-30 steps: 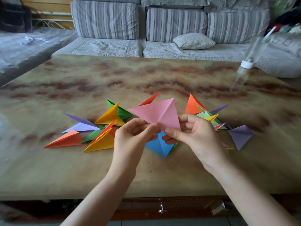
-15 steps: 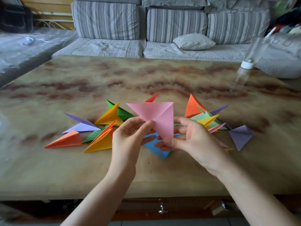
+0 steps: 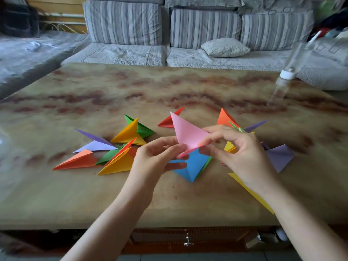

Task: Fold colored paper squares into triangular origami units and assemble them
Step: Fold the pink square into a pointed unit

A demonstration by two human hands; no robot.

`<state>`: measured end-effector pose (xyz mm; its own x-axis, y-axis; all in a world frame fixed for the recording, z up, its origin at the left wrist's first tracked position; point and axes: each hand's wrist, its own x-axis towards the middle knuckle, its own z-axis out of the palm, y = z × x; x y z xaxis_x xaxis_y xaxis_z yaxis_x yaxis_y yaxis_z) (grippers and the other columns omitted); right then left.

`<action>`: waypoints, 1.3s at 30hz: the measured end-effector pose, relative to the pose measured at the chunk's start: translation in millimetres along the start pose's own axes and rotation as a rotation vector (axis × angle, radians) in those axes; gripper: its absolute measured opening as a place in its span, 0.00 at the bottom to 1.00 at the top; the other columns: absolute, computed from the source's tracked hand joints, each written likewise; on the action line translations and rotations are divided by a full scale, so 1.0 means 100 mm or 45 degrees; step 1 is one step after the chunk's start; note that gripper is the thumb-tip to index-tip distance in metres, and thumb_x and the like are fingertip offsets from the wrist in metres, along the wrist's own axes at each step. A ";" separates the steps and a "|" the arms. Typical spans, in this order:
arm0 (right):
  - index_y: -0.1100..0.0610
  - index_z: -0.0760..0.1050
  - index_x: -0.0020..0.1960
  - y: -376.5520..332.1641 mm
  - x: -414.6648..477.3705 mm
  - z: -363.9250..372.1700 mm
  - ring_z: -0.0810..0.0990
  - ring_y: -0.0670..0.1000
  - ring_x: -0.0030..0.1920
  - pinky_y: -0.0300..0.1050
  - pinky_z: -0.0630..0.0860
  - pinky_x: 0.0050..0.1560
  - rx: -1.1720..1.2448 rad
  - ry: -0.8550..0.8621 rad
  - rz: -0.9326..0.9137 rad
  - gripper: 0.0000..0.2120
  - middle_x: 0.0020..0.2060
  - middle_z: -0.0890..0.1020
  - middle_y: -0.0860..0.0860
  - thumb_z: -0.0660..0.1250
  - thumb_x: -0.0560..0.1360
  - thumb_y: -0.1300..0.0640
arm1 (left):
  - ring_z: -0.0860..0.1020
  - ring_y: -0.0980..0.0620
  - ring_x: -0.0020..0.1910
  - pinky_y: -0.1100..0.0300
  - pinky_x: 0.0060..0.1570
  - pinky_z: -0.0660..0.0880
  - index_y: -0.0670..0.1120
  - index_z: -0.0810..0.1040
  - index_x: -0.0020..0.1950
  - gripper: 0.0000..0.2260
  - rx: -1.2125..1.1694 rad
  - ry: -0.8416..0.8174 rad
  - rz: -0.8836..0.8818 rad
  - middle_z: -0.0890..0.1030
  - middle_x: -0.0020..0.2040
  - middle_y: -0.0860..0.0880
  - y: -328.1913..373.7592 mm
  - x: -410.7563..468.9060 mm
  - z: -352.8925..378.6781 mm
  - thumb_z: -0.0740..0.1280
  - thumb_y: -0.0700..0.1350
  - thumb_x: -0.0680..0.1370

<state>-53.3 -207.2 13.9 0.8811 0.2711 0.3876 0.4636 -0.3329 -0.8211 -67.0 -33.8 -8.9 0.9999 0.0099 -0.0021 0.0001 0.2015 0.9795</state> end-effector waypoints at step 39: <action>0.55 0.82 0.39 -0.07 0.01 0.04 0.75 0.42 0.33 0.26 0.68 0.31 0.284 0.092 0.282 0.01 0.31 0.81 0.44 0.73 0.69 0.60 | 0.82 0.62 0.40 0.65 0.45 0.79 0.55 0.84 0.42 0.10 0.408 -0.043 0.256 0.85 0.39 0.56 0.00 -0.08 0.12 0.72 0.38 0.72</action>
<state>-56.3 -200.9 18.2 0.9664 0.1465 0.2113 0.2349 -0.1685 -0.9573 -75.3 -45.8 -6.7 0.9800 -0.0155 0.1982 -0.1986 -0.1178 0.9730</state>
